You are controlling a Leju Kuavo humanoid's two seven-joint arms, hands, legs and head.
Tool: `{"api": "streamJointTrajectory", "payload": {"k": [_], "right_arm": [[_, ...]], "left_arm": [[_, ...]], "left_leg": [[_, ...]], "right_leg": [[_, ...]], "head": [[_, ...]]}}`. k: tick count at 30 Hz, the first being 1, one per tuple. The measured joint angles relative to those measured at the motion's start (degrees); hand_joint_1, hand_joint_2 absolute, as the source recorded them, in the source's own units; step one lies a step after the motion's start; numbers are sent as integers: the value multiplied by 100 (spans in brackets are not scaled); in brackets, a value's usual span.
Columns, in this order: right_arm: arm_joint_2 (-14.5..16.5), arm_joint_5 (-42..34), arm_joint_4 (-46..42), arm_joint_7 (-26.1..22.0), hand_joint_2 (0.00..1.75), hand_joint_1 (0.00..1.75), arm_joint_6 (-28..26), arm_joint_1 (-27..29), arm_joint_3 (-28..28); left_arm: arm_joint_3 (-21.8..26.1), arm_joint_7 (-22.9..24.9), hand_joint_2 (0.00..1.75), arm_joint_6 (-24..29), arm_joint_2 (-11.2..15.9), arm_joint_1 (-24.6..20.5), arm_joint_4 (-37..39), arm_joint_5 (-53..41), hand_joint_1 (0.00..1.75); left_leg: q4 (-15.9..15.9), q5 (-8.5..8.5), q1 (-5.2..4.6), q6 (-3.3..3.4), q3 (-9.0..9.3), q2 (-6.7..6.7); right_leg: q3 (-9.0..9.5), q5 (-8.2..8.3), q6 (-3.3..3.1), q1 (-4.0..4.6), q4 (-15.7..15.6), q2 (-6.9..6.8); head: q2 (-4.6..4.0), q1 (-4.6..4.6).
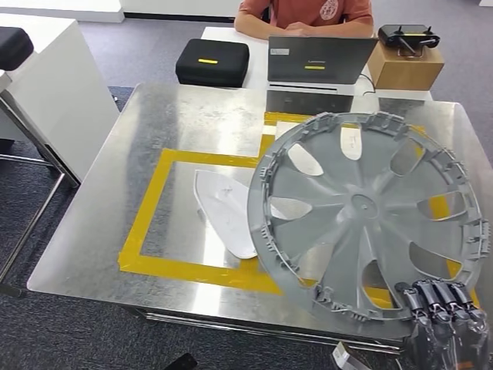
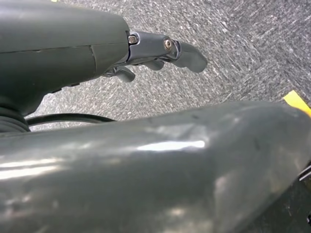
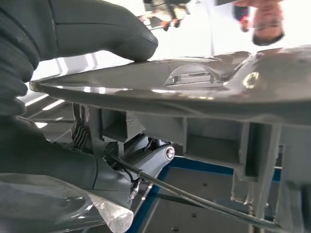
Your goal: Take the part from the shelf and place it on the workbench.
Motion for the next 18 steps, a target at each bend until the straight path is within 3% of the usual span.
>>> {"api": "streamJointTrajectory", "payload": {"k": [6,12,18], "right_arm": [[194,-1,8,-57,175,175,17,-4,-643],[360,1,260,-54,175,175,19,-177,-1995],[537,-13,407,-60,175,175,17,-228,-2529]], "left_arm": [[72,0,0,44,2,14,0,8,0],[135,0,0,111,6,64,0,18,0],[147,9,0,121,9,64,0,10,0]], "left_leg": [[1,0,-1,0,4,0],[1,-1,-2,2,-9,-2],[1,-3,-2,4,-9,0]], "right_leg": [[-4,0,0,-1,0,-1],[-6,-1,2,-3,0,-2],[-11,-2,2,-3,0,0]], "head": [[0,-1],[0,2],[0,-1]]}}
